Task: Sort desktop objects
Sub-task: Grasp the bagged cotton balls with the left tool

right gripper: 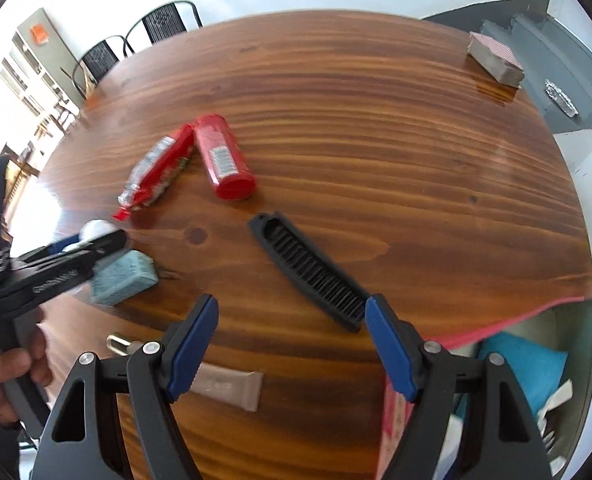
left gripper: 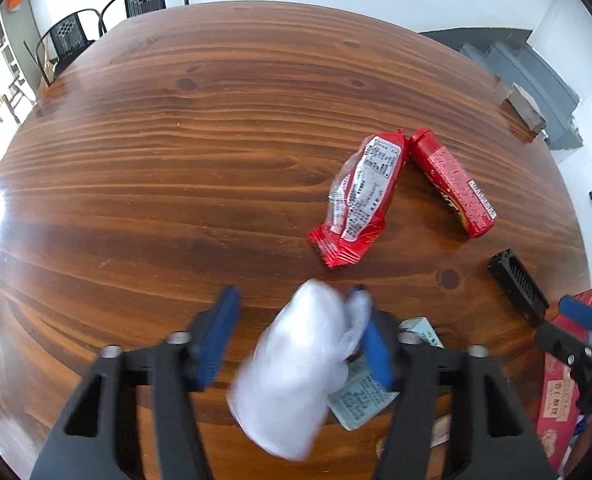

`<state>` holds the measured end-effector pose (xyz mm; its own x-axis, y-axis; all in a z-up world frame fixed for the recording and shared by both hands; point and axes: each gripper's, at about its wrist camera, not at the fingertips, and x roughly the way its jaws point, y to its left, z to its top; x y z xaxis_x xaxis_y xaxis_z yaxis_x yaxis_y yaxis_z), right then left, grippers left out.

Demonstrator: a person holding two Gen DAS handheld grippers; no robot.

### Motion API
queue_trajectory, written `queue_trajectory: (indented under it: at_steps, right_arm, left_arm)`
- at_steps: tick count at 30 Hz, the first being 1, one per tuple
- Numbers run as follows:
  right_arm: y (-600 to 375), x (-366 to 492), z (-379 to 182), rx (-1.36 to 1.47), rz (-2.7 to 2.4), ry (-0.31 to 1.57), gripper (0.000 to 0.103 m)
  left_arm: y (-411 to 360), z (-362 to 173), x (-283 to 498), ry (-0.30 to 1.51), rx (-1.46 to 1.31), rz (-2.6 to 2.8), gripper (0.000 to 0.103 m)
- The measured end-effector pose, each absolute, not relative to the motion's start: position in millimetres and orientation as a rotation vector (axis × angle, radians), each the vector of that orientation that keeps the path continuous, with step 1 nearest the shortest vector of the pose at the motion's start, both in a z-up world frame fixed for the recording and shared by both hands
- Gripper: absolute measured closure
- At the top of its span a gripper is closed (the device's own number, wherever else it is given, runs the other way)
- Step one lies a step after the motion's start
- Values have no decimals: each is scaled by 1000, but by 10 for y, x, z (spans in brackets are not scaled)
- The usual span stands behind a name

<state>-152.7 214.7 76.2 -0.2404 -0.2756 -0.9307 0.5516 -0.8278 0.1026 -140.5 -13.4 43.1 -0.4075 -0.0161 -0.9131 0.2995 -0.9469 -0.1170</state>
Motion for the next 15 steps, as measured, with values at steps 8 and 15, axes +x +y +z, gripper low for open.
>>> queue_trajectory:
  at_steps: [8, 15]
  right_arm:
    - [1992, -1617, 640, 1505, -2031, 497, 24]
    - [1897, -1686, 527, 1513, -1989, 581, 24]
  left_arm:
    - [-274, 488, -1243, 439, 1582, -2433, 70]
    - [-415, 539, -1123, 524, 1589, -2432, 70]
